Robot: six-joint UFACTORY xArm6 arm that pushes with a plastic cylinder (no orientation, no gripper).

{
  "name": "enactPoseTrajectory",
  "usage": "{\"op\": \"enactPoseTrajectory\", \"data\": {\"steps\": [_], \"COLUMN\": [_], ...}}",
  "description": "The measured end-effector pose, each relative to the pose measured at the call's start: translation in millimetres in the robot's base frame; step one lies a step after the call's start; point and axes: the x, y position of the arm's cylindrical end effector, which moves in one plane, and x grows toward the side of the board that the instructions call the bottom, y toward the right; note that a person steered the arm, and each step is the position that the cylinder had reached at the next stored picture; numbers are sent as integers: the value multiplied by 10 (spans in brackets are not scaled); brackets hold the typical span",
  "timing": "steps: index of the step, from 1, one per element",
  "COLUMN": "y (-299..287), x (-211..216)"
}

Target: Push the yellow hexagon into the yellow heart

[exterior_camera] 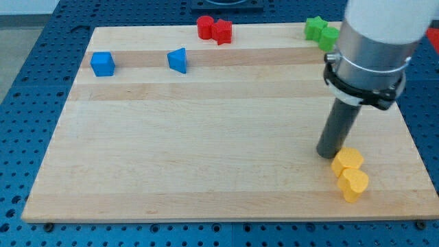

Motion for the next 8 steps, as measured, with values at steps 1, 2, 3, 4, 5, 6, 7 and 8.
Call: {"op": "enactPoseTrajectory", "data": {"steps": [1, 2, 3, 4, 5, 6, 7, 8], "y": [96, 85, 66, -481, -1170, -1650, -1643, -1654], "x": [0, 0, -1, -4, -39, -414, -1030, -1518]}}
